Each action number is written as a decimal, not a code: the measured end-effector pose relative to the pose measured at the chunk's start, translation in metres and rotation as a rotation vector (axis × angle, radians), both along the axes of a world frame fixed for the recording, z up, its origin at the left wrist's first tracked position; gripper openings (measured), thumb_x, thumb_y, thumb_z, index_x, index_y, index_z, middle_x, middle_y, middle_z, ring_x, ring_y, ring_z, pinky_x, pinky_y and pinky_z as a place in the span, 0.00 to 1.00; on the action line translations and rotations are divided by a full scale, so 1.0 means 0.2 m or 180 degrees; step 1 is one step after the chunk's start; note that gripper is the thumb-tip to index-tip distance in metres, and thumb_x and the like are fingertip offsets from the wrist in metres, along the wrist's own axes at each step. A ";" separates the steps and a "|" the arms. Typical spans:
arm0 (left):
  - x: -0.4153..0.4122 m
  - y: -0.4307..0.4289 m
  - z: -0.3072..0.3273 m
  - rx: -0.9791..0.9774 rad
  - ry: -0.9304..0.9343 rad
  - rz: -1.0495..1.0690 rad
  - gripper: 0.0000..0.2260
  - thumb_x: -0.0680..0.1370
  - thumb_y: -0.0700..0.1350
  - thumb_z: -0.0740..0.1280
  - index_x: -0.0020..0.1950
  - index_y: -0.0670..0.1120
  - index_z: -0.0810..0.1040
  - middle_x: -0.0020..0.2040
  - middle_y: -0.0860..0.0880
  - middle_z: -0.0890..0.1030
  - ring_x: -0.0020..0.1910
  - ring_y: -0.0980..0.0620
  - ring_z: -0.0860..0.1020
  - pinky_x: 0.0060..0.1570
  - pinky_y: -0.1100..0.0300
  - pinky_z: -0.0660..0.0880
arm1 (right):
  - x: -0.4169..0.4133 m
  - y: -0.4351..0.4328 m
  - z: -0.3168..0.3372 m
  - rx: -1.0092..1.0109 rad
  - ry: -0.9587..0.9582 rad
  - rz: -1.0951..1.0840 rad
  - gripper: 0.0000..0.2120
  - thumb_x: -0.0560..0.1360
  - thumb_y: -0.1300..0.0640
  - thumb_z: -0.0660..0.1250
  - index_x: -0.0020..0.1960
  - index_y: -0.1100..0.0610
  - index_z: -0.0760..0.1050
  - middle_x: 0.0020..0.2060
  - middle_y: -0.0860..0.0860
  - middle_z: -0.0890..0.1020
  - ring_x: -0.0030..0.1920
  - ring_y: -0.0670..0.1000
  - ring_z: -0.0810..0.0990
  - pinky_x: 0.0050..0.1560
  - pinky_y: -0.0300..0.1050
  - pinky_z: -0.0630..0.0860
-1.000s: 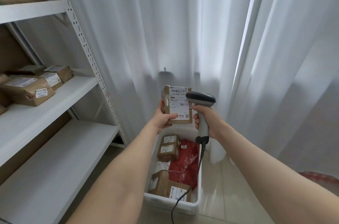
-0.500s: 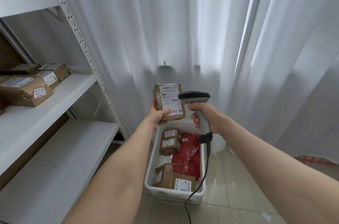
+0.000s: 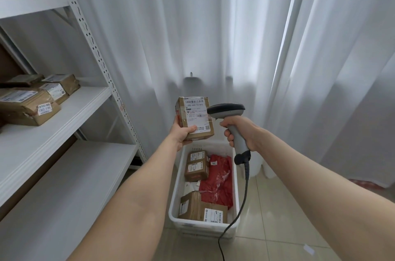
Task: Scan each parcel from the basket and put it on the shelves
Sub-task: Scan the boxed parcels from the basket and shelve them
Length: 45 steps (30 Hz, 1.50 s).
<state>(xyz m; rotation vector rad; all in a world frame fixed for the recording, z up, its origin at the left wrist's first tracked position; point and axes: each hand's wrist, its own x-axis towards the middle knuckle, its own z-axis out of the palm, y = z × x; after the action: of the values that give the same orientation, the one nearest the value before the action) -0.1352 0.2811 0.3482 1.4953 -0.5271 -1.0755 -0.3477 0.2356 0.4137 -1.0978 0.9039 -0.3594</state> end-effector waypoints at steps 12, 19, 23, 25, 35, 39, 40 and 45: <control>0.07 0.02 0.03 -0.0041 -0.0001 0.0000 0.32 0.73 0.31 0.70 0.70 0.55 0.63 0.54 0.51 0.79 0.49 0.46 0.80 0.42 0.49 0.77 | 0.06 0.04 0.05 -0.0073 -0.0036 -0.0080 0.02 0.74 0.61 0.65 0.45 0.59 0.73 0.25 0.51 0.75 0.22 0.47 0.71 0.25 0.36 0.71; 0.10 0.04 0.03 -0.0016 -0.0114 -0.0089 0.32 0.73 0.32 0.70 0.67 0.58 0.63 0.57 0.50 0.79 0.51 0.46 0.79 0.48 0.46 0.77 | 0.12 0.05 0.11 -0.0043 -0.0345 -0.0163 0.03 0.76 0.58 0.64 0.46 0.58 0.73 0.26 0.51 0.76 0.22 0.47 0.72 0.25 0.37 0.72; 0.11 0.05 0.02 0.0004 -0.0152 -0.0117 0.35 0.73 0.32 0.70 0.71 0.59 0.61 0.59 0.50 0.78 0.55 0.44 0.78 0.56 0.41 0.75 | 0.17 0.06 0.14 -0.0062 -0.0409 -0.0177 0.03 0.76 0.59 0.65 0.46 0.58 0.74 0.26 0.52 0.75 0.22 0.47 0.71 0.24 0.37 0.72; 0.12 0.05 0.02 0.0021 -0.0171 -0.0107 0.36 0.73 0.32 0.70 0.72 0.58 0.61 0.60 0.50 0.77 0.56 0.44 0.78 0.57 0.41 0.75 | 0.18 0.07 0.15 -0.0052 -0.0361 -0.0165 0.03 0.76 0.59 0.65 0.45 0.58 0.74 0.26 0.52 0.75 0.22 0.47 0.71 0.24 0.37 0.72; 0.22 0.07 0.03 -0.0029 -0.0191 -0.0113 0.36 0.73 0.32 0.70 0.73 0.57 0.61 0.58 0.51 0.79 0.50 0.47 0.79 0.44 0.49 0.77 | 0.28 0.06 0.18 -0.0129 -0.0240 -0.0151 0.02 0.75 0.60 0.65 0.47 0.58 0.74 0.25 0.51 0.75 0.21 0.46 0.71 0.24 0.36 0.72; 0.28 0.09 0.04 -0.0014 -0.0183 -0.0068 0.36 0.73 0.32 0.70 0.73 0.57 0.61 0.59 0.50 0.78 0.51 0.46 0.79 0.44 0.48 0.77 | 0.34 0.06 0.17 -0.0073 -0.0320 -0.0160 0.02 0.76 0.59 0.65 0.46 0.58 0.74 0.26 0.52 0.76 0.22 0.47 0.71 0.24 0.37 0.73; 0.30 0.10 0.05 0.0006 -0.0169 -0.0053 0.35 0.73 0.32 0.71 0.73 0.56 0.61 0.59 0.49 0.78 0.51 0.46 0.79 0.45 0.47 0.77 | 0.36 0.06 0.17 -0.0045 -0.0354 -0.0183 0.03 0.76 0.59 0.66 0.47 0.59 0.74 0.26 0.52 0.77 0.22 0.47 0.72 0.25 0.37 0.73; 0.41 0.18 0.11 0.0207 -0.0231 0.0100 0.33 0.73 0.42 0.73 0.72 0.57 0.62 0.61 0.50 0.76 0.60 0.42 0.73 0.61 0.30 0.63 | 0.51 0.06 0.14 0.0136 -0.0619 -0.0522 0.06 0.76 0.61 0.68 0.51 0.60 0.74 0.30 0.56 0.81 0.25 0.49 0.76 0.28 0.40 0.77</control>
<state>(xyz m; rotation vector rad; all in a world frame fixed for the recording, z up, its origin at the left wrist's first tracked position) -0.0535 0.3180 0.3707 1.5993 -0.5218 -1.0255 -0.2452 0.2483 0.4409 -0.9342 0.8263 -0.5701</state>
